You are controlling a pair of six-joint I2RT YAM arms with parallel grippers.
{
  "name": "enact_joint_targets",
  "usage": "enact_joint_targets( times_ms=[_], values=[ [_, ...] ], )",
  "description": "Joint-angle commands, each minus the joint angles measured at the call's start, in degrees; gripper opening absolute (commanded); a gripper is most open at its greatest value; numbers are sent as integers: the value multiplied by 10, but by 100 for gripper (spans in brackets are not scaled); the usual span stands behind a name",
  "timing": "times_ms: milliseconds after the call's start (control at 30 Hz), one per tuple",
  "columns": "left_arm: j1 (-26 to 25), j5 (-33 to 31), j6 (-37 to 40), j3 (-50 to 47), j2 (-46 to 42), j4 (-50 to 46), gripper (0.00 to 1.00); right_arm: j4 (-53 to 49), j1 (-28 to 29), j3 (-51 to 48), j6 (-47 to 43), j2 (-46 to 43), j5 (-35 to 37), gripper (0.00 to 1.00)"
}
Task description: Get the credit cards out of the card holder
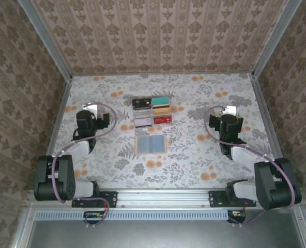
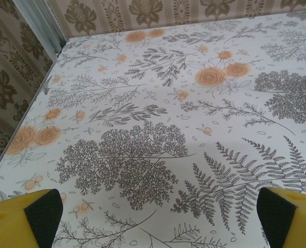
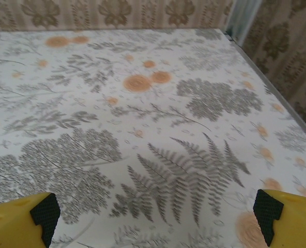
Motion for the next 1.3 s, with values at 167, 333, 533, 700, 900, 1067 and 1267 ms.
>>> enact_joint_targets(
  times_ms=[167,333,533,700,900,1067,1267],
  values=[
    [11,24,-4,-20,34,84,100,114,-22,-2,-15,55,-88,100],
    [18,54,-3,-44,67,153,100,162,-27,-4,-21,108,-113,100],
    [22,70,1,-60,120,226,100,210,-31,-16,-23,139,-130,100],
    [22,69,0,-54,116,206,100,210,-31,-15,-22,141,-127,100],
    [17,48,2,-54,117,209,100,196,-43,-8,-13,143,-144,100],
    [11,39,3,-55,117,210,100,195,-43,-8,-13,142,-145,100],
    [16,46,0,-53,118,206,100,196,-43,-7,-13,142,-145,100]
  ],
)
